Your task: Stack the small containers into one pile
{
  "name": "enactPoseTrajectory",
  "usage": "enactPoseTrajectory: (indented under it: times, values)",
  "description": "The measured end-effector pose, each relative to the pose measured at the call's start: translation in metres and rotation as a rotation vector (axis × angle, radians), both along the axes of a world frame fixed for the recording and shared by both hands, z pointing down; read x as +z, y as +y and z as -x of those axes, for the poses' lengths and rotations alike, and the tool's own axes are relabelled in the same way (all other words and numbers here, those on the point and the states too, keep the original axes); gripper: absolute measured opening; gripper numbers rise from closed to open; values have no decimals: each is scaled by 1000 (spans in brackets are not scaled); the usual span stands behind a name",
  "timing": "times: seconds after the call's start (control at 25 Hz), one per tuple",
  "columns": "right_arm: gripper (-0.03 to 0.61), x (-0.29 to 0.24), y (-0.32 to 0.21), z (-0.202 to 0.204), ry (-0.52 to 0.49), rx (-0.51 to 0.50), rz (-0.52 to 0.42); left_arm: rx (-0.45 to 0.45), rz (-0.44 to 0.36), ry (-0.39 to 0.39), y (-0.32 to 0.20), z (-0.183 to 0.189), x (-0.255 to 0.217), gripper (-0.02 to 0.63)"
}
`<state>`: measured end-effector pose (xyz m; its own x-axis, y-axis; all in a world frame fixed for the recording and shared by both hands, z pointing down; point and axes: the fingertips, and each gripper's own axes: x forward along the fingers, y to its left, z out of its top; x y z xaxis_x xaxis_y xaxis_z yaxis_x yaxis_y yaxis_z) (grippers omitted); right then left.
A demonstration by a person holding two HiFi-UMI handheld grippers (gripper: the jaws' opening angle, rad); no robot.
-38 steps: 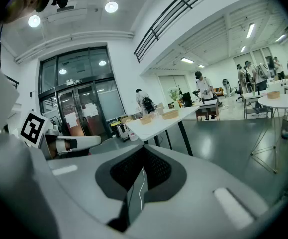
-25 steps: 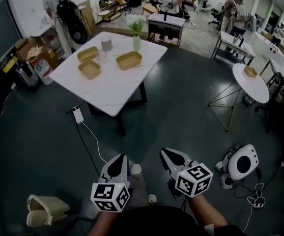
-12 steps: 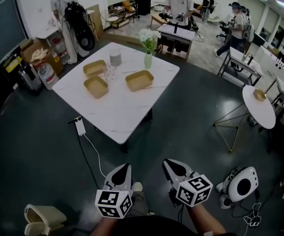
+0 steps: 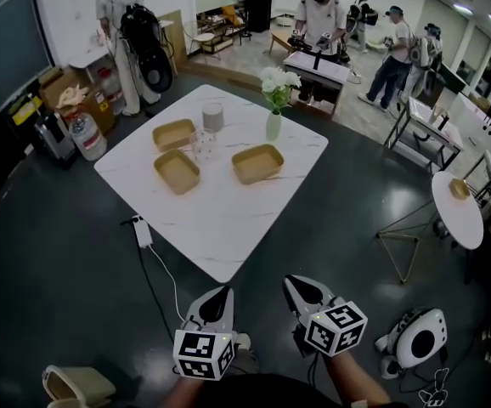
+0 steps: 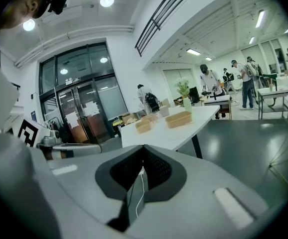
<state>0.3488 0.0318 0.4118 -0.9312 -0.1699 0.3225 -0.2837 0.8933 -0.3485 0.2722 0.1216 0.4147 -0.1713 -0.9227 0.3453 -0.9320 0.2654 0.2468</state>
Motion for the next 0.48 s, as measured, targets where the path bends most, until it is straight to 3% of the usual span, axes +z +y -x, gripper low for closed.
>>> enactPoseTrajectory:
  times: [0.48]
  values:
    - [-3, -2, -43, 53, 47, -2, -38, 78, -8, -33, -49, 40, -8, -9]
